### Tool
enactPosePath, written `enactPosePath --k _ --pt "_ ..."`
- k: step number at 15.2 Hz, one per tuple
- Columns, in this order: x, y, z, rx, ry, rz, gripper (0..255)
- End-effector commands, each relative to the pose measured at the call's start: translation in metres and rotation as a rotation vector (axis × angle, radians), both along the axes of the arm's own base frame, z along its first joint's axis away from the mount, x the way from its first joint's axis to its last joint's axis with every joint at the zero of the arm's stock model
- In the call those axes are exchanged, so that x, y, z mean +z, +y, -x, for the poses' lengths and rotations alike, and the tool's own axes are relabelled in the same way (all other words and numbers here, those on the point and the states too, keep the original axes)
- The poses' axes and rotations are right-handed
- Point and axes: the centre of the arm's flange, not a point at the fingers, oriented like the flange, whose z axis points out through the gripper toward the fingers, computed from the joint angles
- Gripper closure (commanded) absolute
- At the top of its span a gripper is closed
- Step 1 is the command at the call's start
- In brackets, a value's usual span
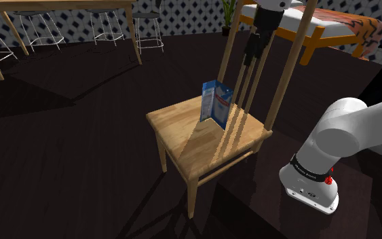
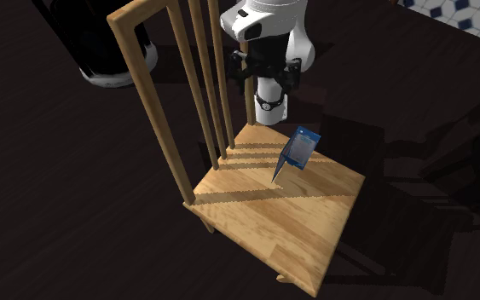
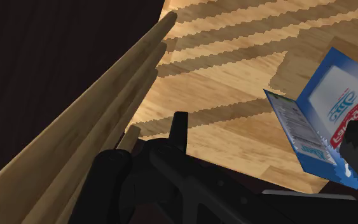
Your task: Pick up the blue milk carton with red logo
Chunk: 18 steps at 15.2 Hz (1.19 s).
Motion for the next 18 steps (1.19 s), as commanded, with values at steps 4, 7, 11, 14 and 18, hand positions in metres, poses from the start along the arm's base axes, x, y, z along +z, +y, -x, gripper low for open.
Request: enactPosePath --k 4,7,11,14,18 --pt "-0.017 0.033 -0.018 -0.035 0.020 0.001 0" --pt "-0.034 0.066 -0.036 -0.070 0.040 0.002 0" --pt "-0.058 0.108 -0.062 -0.116 0.067 0.003 0" --pt "-0.071 0.122 -0.071 -0.132 0.075 0.003 0" --pt "-0.092 0.122 -0.071 -0.132 0.075 0.003 0"
